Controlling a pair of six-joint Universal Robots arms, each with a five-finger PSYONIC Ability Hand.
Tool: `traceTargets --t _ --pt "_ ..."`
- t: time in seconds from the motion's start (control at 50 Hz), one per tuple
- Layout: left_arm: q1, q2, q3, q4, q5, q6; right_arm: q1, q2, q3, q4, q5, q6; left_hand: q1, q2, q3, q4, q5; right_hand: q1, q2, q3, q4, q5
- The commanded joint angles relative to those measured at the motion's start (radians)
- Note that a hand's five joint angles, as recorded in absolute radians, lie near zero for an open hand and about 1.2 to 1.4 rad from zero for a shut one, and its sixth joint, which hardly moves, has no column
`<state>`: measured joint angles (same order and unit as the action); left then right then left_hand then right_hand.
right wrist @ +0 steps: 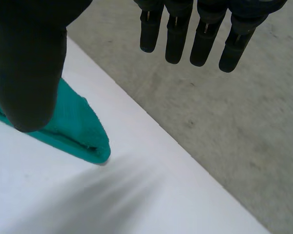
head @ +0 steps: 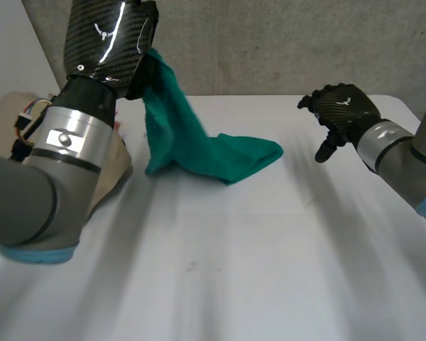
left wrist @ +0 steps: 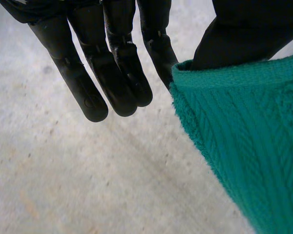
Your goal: Fold the laundry.
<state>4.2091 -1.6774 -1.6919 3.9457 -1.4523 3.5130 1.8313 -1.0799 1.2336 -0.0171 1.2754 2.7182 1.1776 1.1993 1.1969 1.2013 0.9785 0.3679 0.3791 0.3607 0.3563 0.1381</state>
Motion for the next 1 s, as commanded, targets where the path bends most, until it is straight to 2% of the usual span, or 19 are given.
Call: traceTargets --t 0.02,0.1,0.22,0.26,0.28,0.3,0.32,0.34,0.36,0.38,0.44,0.56,0.66,0.74,0.8,0.86,0.9,0.94,1.0 --pt "-0.009 0.186 -0.127 -0.008 0.044 -0.006 0.025 0.162 -0.192 -0.006 -0.195 -0.112 0.219 0.197 0.199 0.195 0.243 -0.03 -0.042 -0.023 -0.019 0.025" --pt "-0.015 0.255 -0.178 -0.006 0.044 -0.008 0.097 0.254 -0.252 0.017 -0.255 -0.117 0.219 0.197 0.199 0.195 0.243 -0.039 -0.05 -0.032 -0.028 0.016" --pt "-0.015 0.297 -0.204 -0.01 0.043 -0.008 0.21 0.377 -0.269 0.085 -0.288 -0.136 0.219 0.197 0.199 0.195 0.243 -0.019 -0.03 -0.012 -0.007 0.036" --pt "-0.015 0.297 -0.204 -0.011 0.043 -0.008 0.247 0.425 -0.281 0.088 -0.269 -0.17 0.219 0.197 0.199 0.195 0.243 0.209 0.198 0.216 0.221 0.264" --pt "-0.014 0.295 -0.206 -0.011 0.043 -0.008 0.249 0.435 -0.289 0.082 -0.258 -0.184 0.219 0.197 0.199 0.195 0.243 0.414 0.403 0.421 0.425 0.469" --pt "-0.011 0.294 -0.206 -0.013 0.043 -0.008 0.25 0.446 -0.317 0.069 -0.208 -0.202 0.219 0.197 0.199 0.195 0.243 0.936 0.925 0.943 0.948 0.991" --pt "-0.008 0.294 -0.207 -0.013 0.043 -0.008 0.249 0.443 -0.331 0.059 -0.167 -0.206 0.219 0.197 0.199 0.195 0.243 1.027 1.016 1.035 1.039 1.083" --pt "-0.004 0.289 -0.207 -0.013 0.043 -0.008 0.249 0.437 -0.342 0.043 -0.107 -0.207 0.219 0.197 0.199 0.195 0.243 1.028 1.017 1.036 1.04 1.084" --pt "-0.003 0.286 -0.207 -0.014 0.043 -0.008 0.252 0.41 -0.348 0.005 0.004 -0.206 0.219 0.197 0.199 0.195 0.243 1.028 1.017 1.036 1.04 1.084" --pt "-0.001 0.285 -0.207 -0.016 0.043 -0.008 0.25 0.382 -0.344 -0.023 0.069 -0.207 0.219 0.197 0.199 0.195 0.243 1.028 1.017 1.036 1.04 1.084" --pt "0.014 0.274 -0.209 -0.016 0.043 -0.008 0.241 0.257 -0.274 -0.117 0.22 -0.209 0.219 0.197 0.199 0.195 0.243 1.028 1.017 1.036 1.04 1.084" --pt "0.04 0.168 -0.207 -0.026 0.043 -0.008 0.169 0.045 -0.062 -0.147 0.202 -0.232 0.219 0.197 0.199 0.195 0.243 1.028 1.017 1.036 1.04 1.084" --pt "0.037 0.059 -0.19 -0.031 0.041 -0.008 0.16 -0.084 0.142 0.009 0.212 -0.255 0.219 0.197 0.199 0.195 0.243 1.028 1.017 1.036 1.04 1.084" --pt "0.035 -0.027 -0.167 -0.04 0.04 -0.003 0.174 -0.135 0.257 0.184 0.251 -0.255 0.219 0.197 0.199 0.195 0.243 1.028 1.017 1.036 1.04 1.084" --pt "0.034 -0.093 -0.14 -0.043 0.038 0.0 0.19 -0.141 0.319 0.291 0.242 -0.218 0.219 0.197 0.199 0.195 0.243 1.028 1.017 1.036 1.04 1.084" --pt "0.034 -0.136 -0.112 -0.045 0.033 0.001 0.25 -0.135 0.328 0.31 0.223 -0.152 0.219 0.197 0.199 0.195 0.243 1.028 1.017 1.036 1.04 1.084" --pt "0.031 -0.145 -0.1 -0.049 0.033 0.001 0.301 -0.134 0.311 0.301 0.211 -0.081 0.219 0.197 0.199 0.195 0.243 0.787 0.776 0.794 0.798 0.842" --pt "0.032 -0.145 -0.089 -0.057 0.033 0.0 0.306 -0.13 0.27 0.283 0.208 -0.032 0.219 0.197 0.199 0.195 0.243 0.295 0.284 0.302 0.307 0.35" --pt "0.032 -0.134 -0.089 -0.066 0.033 -0.002 0.238 -0.133 0.209 0.264 0.21 -0.006 0.219 0.197 0.199 0.195 0.243 0.044 0.032 0.051 0.055 0.099"
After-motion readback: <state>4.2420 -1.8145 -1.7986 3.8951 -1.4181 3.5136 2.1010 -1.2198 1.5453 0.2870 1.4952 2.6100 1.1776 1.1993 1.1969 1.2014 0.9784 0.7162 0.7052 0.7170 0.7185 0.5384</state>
